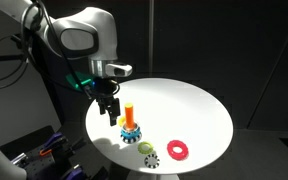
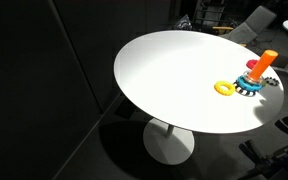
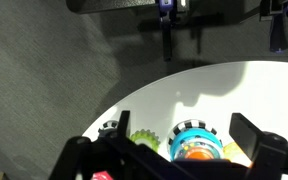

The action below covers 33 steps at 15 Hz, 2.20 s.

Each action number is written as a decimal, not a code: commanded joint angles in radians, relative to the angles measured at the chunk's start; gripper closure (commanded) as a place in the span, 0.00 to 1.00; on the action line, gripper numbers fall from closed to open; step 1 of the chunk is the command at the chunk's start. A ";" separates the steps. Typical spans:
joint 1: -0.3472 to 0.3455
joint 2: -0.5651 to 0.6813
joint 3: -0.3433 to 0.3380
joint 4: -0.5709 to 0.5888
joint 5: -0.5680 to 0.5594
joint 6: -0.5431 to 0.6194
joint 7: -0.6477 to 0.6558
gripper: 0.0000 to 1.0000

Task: Remove the clear ring from the stand and place it on the table

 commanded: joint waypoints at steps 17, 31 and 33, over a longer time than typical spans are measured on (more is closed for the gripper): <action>0.010 0.235 0.003 0.122 0.216 0.209 -0.010 0.00; 0.010 0.247 0.011 -0.055 0.198 0.558 0.018 0.00; 0.012 0.263 0.011 -0.072 0.210 0.613 0.014 0.00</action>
